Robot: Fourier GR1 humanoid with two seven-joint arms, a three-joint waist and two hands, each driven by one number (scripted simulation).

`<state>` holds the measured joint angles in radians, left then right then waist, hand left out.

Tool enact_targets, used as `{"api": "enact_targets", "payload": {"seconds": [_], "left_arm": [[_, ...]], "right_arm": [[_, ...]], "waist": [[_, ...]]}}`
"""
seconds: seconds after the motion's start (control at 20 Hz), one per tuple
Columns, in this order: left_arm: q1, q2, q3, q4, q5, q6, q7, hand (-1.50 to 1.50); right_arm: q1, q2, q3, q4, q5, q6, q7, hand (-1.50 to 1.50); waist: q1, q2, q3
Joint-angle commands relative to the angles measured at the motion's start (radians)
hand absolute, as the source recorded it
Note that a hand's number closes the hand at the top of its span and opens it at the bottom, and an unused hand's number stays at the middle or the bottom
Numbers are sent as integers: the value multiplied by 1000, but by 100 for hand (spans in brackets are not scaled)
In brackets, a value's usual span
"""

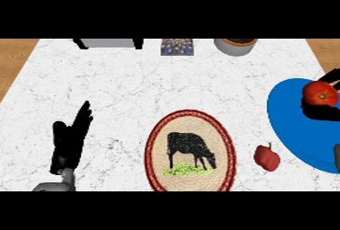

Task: Pick the tomato from the placemat and place it in the plate

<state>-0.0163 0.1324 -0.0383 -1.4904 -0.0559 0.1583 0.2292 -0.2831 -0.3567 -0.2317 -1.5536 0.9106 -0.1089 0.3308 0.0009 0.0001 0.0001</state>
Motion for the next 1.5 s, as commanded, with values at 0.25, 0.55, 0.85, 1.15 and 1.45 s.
{"api": "enact_targets", "payload": {"seconds": [0.25, 0.55, 0.85, 1.15, 1.45], "left_arm": [[-29, -2, 29, 31, 2, -24, -10, 0], [-15, -24, 7, 38, -20, -11, -33, 0], [0, -4, 28, 26, -8, -27, -44, 0], [5, -5, 39, 28, -5, -37, -46, 0], [-22, 3, 51, 27, 3, -37, 2, 0]], "right_arm": [[-125, -87, -94, 400, -32, -80, -150, 150], [-148, -153, -120, 618, -94, 42, -239, 150], [-205, -194, -116, 877, -98, 128, -311, 150], [-169, -255, -130, 944, -161, 204, -555, -150], [-215, -154, -303, 831, -411, 200, -696, -150]], "waist": [[6, 2, 0], [10, 4, 1], [23, 8, 1], [7, 3, 1], [-14, -4, 2]]}}
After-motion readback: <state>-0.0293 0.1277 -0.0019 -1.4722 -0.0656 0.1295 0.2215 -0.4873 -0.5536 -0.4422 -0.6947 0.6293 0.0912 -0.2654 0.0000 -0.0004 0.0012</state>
